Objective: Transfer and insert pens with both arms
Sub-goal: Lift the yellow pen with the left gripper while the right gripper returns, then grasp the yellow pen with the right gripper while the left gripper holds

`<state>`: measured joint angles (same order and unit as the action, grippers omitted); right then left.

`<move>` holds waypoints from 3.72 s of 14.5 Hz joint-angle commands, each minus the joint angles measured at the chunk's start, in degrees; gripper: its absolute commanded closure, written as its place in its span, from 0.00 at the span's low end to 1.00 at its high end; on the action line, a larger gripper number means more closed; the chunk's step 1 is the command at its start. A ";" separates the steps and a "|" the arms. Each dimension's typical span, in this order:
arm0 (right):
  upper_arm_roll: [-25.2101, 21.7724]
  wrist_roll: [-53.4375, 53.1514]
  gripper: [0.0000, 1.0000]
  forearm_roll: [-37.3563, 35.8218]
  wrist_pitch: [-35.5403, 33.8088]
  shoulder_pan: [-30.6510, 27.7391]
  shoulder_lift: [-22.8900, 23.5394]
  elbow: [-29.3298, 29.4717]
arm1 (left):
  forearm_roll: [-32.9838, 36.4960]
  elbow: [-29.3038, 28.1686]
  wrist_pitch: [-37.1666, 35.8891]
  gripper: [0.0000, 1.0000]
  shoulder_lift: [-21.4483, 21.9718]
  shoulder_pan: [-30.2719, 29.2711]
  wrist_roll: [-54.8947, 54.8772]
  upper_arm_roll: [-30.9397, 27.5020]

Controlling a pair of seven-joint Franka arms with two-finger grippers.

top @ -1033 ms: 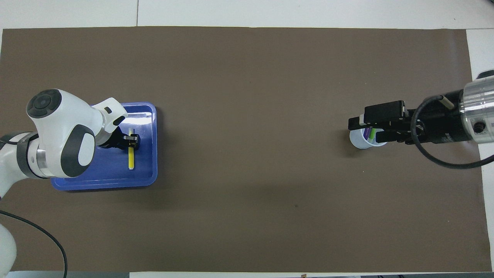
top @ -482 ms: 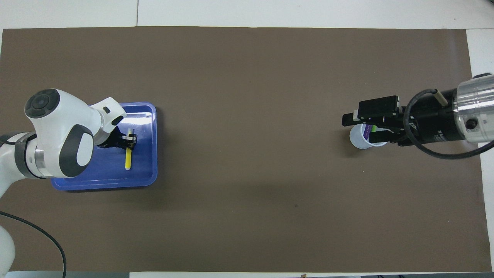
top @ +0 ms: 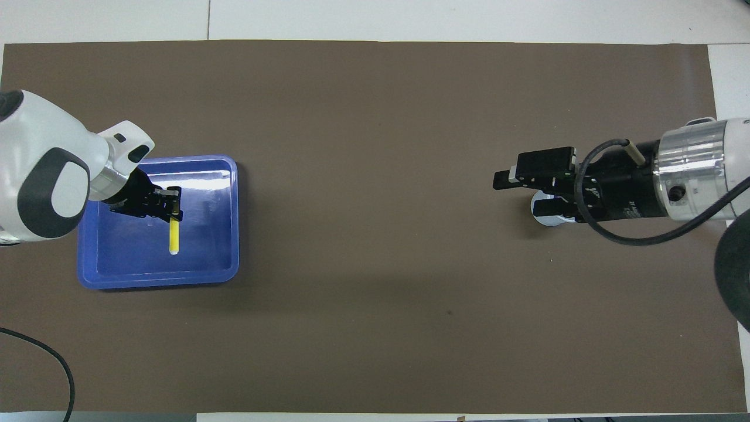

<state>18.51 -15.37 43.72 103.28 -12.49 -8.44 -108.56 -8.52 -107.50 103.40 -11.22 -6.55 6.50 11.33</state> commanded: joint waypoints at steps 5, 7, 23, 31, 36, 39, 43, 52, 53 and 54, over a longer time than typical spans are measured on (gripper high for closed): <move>0.30 -0.98 0.00 3.56 2.10 0.36 -3.60 -4.56 | -17.04 10.12 -9.54 1.00 2.51 2.16 46.25 3.25; 0.30 -3.17 0.00 5.40 2.45 0.45 -3.60 -4.56 | -21.51 10.03 -6.40 1.00 3.39 2.95 60.40 5.71; 0.47 -8.80 0.16 5.50 30.21 17.57 -2.37 -9.30 | -46.31 -7.19 24.99 1.00 15.53 16.74 93.87 8.54; 0.47 -9.68 0.37 5.50 32.33 17.76 -1.84 -9.30 | -48.25 -9.04 27.90 1.00 16.67 18.68 93.96 8.54; 0.47 -9.68 0.38 5.50 32.07 17.85 -1.93 -9.30 | -49.31 -9.13 28.43 1.00 16.93 18.68 94.04 8.54; 0.47 -9.68 0.46 5.50 31.98 18.02 -1.93 -9.30 | -49.57 -9.13 29.13 1.00 16.93 18.77 94.92 8.54; 0.47 -9.68 0.50 5.50 31.90 18.02 -1.93 -9.30 | -49.57 -9.13 29.92 1.00 16.93 19.38 95.01 8.54; 0.47 -9.77 0.57 5.50 32.51 17.94 -1.75 -9.13 | -49.57 -9.04 30.37 1.00 16.93 19.39 96.15 8.54; 0.47 -9.77 0.58 5.59 32.51 17.94 -1.67 -9.04 | -49.57 -9.04 30.37 1.00 16.93 19.47 96.15 8.54; 0.47 -9.77 0.60 5.59 32.51 17.94 -1.40 -8.95 | -49.57 -9.04 30.37 1.00 16.93 19.39 96.15 8.54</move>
<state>18.76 -24.69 48.16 134.94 5.63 -10.01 -117.38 -56.97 -114.43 132.24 3.71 11.81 101.83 20.42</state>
